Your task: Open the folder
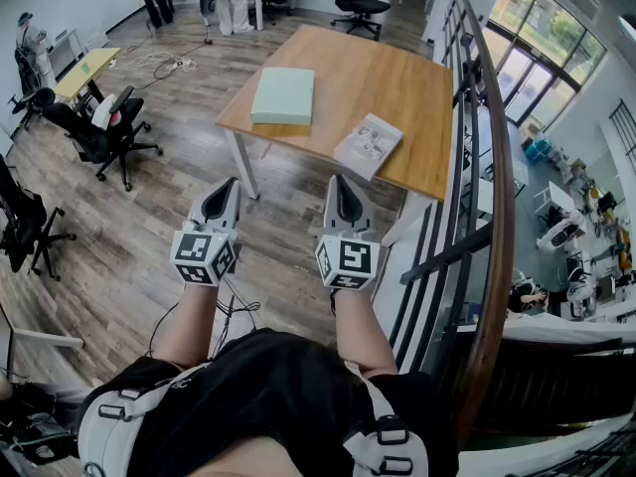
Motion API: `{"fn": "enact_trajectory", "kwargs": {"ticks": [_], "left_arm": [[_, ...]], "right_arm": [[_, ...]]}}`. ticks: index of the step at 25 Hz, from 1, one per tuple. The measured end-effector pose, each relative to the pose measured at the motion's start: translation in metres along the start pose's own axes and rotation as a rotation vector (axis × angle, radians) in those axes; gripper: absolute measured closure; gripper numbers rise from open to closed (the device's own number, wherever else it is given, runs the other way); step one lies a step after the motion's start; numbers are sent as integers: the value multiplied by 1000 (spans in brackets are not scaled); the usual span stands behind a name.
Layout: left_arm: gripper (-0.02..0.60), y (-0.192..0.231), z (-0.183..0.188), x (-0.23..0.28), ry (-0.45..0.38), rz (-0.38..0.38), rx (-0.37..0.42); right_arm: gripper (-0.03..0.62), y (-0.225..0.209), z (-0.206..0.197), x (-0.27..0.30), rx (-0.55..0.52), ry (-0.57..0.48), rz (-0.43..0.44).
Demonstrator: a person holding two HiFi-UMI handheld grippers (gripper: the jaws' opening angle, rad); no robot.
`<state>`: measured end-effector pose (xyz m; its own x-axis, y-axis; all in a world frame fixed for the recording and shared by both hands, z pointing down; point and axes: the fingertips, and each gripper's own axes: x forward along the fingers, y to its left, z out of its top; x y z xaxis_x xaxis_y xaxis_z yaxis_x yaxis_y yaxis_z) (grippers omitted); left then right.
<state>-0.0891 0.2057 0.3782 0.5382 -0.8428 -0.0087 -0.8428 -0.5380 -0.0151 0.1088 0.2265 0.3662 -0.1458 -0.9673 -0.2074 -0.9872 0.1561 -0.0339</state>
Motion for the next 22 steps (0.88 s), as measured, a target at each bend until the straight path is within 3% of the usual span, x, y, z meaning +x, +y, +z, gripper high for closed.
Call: {"fn": "enact_trajectory", "kwargs": {"ticks": [11, 22], "left_arm": [[580, -3, 0, -3, 19, -7, 13], [580, 30, -4, -6, -1, -24, 3]], "right_arm": [[588, 6, 2, -3, 15, 1, 13], [588, 38, -8, 14, 9, 15, 15]]}}
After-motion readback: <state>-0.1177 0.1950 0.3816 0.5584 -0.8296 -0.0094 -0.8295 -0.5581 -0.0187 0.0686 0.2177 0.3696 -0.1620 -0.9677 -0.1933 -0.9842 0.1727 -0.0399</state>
